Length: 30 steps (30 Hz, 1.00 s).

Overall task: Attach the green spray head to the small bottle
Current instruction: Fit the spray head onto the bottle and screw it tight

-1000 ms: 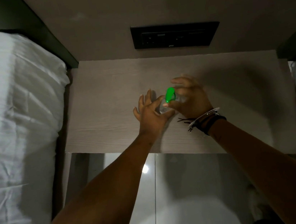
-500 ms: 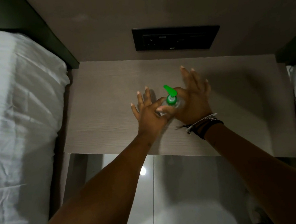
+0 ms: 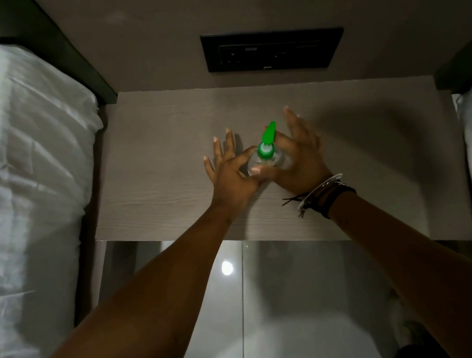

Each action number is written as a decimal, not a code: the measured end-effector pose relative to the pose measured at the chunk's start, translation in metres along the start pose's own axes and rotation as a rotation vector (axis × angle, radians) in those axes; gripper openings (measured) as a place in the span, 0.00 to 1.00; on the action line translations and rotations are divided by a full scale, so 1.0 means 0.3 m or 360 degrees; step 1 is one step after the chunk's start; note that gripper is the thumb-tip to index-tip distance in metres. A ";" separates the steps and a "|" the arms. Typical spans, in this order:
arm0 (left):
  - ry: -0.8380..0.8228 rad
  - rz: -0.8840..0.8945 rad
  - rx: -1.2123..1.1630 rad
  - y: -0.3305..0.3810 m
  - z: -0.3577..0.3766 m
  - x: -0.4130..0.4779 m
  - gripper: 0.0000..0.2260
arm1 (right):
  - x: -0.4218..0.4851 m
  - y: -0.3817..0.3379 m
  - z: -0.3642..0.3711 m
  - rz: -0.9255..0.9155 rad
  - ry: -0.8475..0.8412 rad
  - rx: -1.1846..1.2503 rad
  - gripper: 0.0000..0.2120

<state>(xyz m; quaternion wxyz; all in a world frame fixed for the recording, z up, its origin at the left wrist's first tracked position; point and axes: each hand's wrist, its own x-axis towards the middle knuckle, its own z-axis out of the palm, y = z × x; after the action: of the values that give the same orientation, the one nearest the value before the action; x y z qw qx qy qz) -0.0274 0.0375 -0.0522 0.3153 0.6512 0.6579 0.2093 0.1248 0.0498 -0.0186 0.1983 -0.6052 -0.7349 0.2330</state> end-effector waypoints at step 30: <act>-0.0453 0.0037 -0.0081 -0.020 -0.059 0.091 0.29 | 0.019 -0.004 0.032 0.0077 0.0243 0.0364 0.20</act>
<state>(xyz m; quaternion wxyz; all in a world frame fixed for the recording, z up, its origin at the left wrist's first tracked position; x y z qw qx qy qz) -0.0428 0.0666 -0.0475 0.4193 0.6736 0.5935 0.1349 0.1173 0.0544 -0.0257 0.3157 -0.6122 -0.6714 0.2733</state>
